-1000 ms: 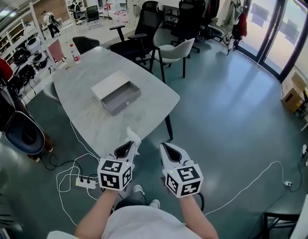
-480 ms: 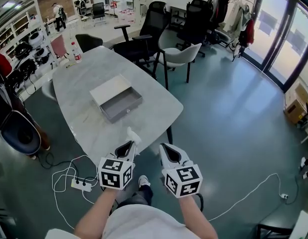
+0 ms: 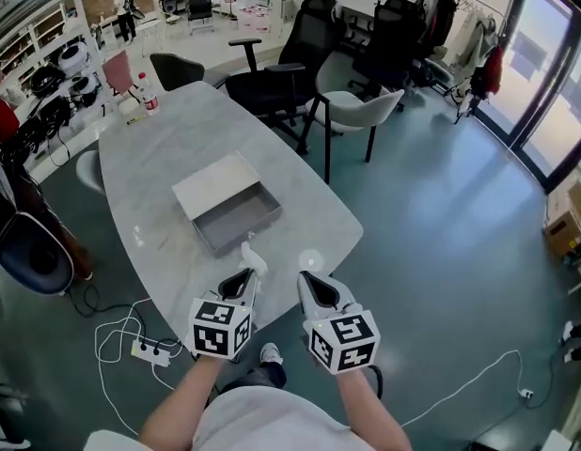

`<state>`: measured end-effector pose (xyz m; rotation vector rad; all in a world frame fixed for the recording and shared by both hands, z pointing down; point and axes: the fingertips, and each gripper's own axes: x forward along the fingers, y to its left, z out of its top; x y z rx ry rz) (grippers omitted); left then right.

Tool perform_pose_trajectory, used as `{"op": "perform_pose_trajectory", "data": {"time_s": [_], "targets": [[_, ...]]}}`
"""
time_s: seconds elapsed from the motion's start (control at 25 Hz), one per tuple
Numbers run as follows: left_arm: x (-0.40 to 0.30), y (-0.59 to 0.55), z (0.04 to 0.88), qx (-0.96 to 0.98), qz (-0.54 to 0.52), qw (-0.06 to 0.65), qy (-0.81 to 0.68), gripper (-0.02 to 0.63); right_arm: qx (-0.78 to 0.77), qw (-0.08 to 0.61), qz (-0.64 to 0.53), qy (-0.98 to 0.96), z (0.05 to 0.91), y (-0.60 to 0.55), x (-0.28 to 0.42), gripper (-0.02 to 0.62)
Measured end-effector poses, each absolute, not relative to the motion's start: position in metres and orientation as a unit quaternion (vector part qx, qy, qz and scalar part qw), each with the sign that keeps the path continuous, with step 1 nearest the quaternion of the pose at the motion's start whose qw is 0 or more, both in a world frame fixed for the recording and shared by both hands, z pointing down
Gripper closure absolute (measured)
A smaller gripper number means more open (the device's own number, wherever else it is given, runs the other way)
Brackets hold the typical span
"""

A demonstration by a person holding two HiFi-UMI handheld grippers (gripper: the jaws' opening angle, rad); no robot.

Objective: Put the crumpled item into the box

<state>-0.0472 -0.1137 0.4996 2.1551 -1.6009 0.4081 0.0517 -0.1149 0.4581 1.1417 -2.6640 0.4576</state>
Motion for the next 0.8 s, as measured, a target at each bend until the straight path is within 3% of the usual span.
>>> {"op": "perform_pose_trajectory", "data": {"time_s": [0.8], "targets": [[-0.119, -0.194, 0.520, 0.741, 0.127, 0.240, -0.614, 0.584, 0.312, 0.149, 0.140, -0.928, 0.468, -0.210, -0.044, 0.591]]}}
